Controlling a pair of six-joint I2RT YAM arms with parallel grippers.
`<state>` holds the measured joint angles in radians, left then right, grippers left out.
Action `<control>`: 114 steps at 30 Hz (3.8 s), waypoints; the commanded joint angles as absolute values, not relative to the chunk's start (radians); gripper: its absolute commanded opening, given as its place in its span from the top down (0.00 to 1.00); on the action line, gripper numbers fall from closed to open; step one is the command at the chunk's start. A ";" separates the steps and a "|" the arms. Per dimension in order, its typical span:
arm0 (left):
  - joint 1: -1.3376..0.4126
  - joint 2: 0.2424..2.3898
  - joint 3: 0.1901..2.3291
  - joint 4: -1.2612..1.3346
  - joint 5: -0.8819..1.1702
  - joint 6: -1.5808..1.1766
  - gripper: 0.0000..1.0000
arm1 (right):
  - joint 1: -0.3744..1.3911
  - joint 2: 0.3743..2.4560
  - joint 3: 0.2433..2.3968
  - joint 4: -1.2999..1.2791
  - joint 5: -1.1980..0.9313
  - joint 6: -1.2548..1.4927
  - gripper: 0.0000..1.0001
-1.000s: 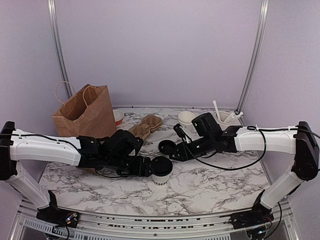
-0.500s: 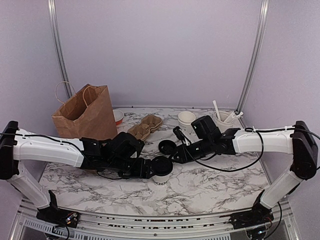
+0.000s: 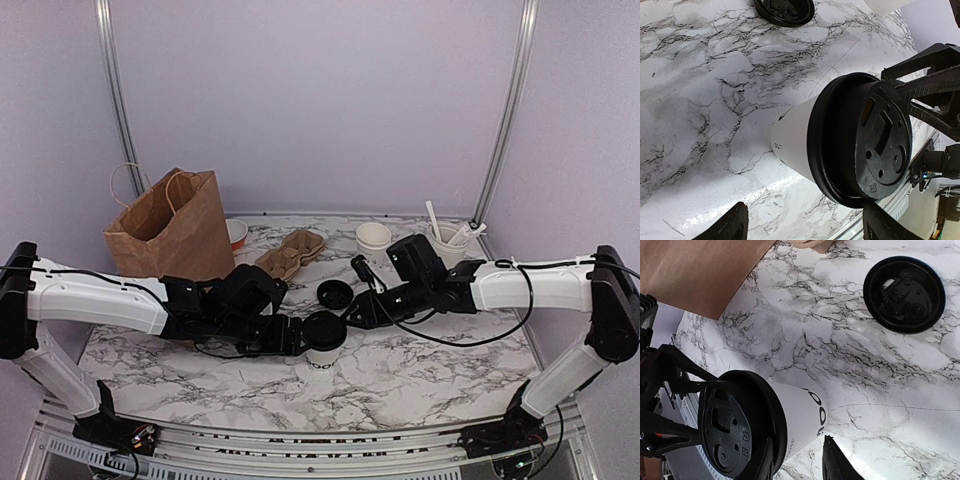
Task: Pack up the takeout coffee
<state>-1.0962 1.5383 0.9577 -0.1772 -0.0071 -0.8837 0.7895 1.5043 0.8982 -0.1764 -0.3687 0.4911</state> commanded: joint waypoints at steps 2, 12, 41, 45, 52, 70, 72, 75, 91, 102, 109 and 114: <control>-1.077 1.569 0.934 -0.191 -0.022 -0.881 0.21 | 0.821 1.482 0.893 -0.200 -0.346 0.519 0.68; -1.065 1.599 0.925 -0.209 -0.018 -0.879 0.22 | 0.832 1.482 0.863 -0.190 -0.310 0.561 0.68; -1.065 1.527 1.033 -0.279 -0.010 -0.810 0.22 | 0.866 1.463 0.952 -0.227 -0.175 0.591 0.69; -1.064 1.505 1.072 -0.300 -0.007 -0.787 0.22 | 0.868 1.453 1.000 -0.244 -0.147 0.582 0.69; -1.062 1.464 1.091 -0.334 -0.047 -0.772 0.21 | 0.881 1.453 1.060 -0.308 -0.080 0.531 0.61; -0.965 1.318 1.028 -0.417 -0.270 -0.798 0.21 | 1.094 1.614 1.279 -0.603 0.185 0.414 0.17; -0.965 1.318 1.026 -0.417 -0.270 -0.795 0.21 | 1.103 1.634 1.302 -0.620 0.199 0.413 0.16; -0.963 1.316 1.024 -0.415 -0.270 -0.792 0.20 | 1.111 1.657 1.325 -0.636 0.213 0.410 0.16; -0.960 1.319 1.002 -0.379 -0.212 -0.778 0.20 | 1.030 1.533 1.235 -0.445 -0.071 0.459 0.38; -0.960 1.334 0.997 -0.348 -0.166 -0.775 0.20 | 0.847 1.391 0.845 0.234 -0.664 0.774 1.00; -0.960 1.337 0.993 -0.340 -0.144 -0.775 0.20 | 0.779 1.496 0.713 0.524 -0.744 0.917 1.00; -0.960 1.341 0.989 -0.334 -0.128 -0.772 0.20 | 0.764 1.632 0.606 0.689 -0.761 1.018 1.00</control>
